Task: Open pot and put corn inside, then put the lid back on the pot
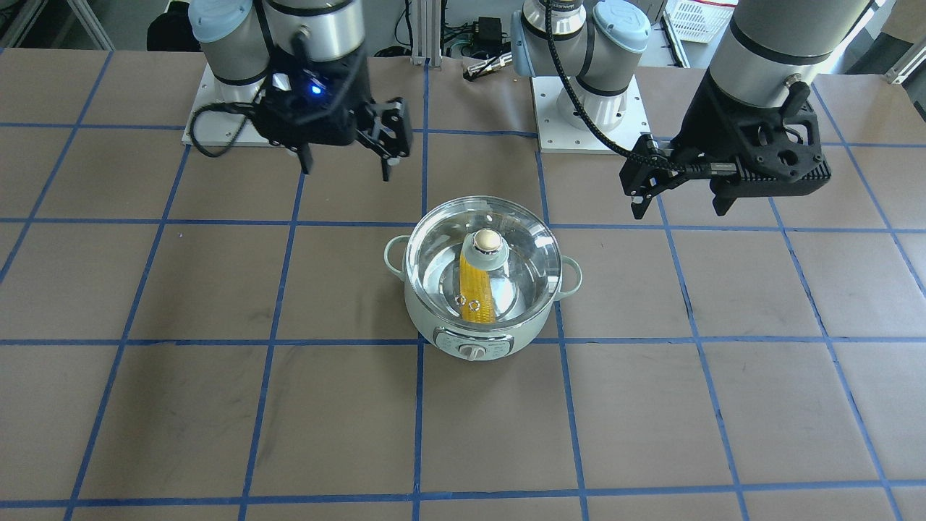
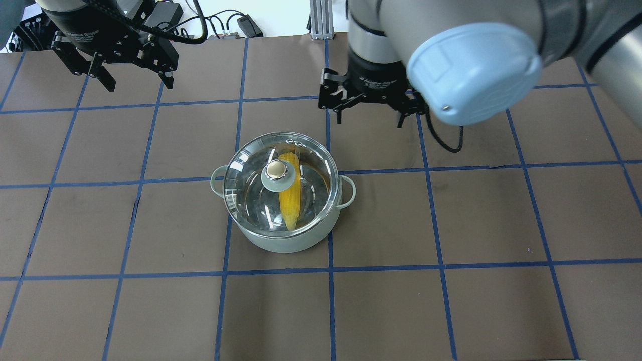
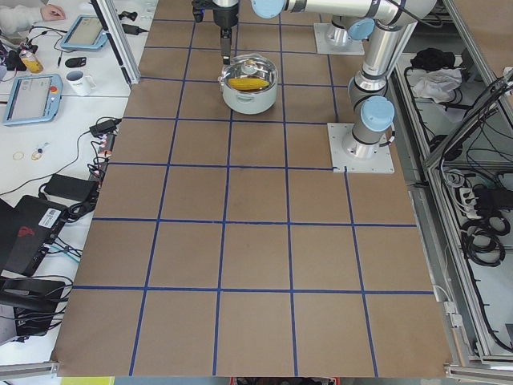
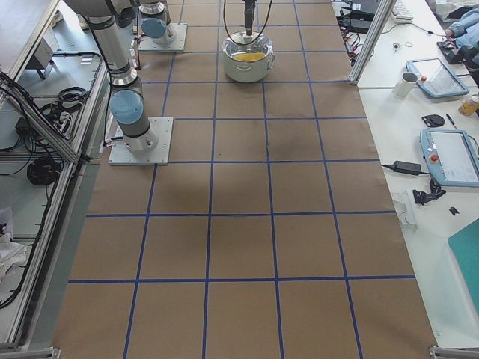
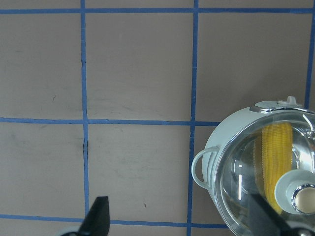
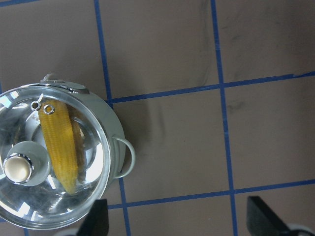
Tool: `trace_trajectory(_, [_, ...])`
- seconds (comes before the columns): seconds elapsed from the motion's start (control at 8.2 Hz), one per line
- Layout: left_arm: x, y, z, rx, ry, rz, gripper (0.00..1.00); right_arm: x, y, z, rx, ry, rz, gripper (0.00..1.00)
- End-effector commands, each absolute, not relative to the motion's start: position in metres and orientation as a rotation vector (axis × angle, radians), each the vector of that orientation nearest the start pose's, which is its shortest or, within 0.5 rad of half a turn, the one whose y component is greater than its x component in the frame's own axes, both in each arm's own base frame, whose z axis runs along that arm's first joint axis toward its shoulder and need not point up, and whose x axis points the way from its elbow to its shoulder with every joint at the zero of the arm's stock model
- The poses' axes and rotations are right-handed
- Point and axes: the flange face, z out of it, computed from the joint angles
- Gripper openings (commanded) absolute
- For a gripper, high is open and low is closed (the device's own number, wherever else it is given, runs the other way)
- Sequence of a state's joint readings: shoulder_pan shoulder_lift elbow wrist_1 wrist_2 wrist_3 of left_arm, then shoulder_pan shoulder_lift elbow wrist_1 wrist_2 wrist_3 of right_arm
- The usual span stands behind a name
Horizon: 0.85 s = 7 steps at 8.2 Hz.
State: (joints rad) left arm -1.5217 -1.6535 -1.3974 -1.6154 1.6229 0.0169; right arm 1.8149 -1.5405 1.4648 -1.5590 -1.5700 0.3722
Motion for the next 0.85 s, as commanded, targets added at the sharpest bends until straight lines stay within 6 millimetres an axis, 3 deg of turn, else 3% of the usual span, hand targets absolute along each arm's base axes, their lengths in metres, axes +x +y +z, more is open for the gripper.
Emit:
trace_trajectory(0.0, [-0.1019,-0.5359,0.5250,-0.051,3.087,-0.061,1.00,0.2001,-0.4474,0.5471,0.220,3.121,-0.058,1.00])
trace_trajectory(0.12, [-0.1019,-0.5361,0.5259,-0.052,3.087,-0.066,1.00,0.2003,-0.4480,0.5435,0.210,3.114,-0.055,1.00])
trace_trajectory(0.37, [-0.1020,-0.5352,0.5256,-0.051,3.087,-0.061,1.00,0.1927,-0.4519,0.5439,0.025,3.138,-0.065,1.00])
trace_trajectory(0.73, [-0.1019,-0.5367,0.5251,-0.051,3.087,-0.064,1.00,0.1906,-0.4556,0.5489,0.004,3.151,-0.117,1.00])
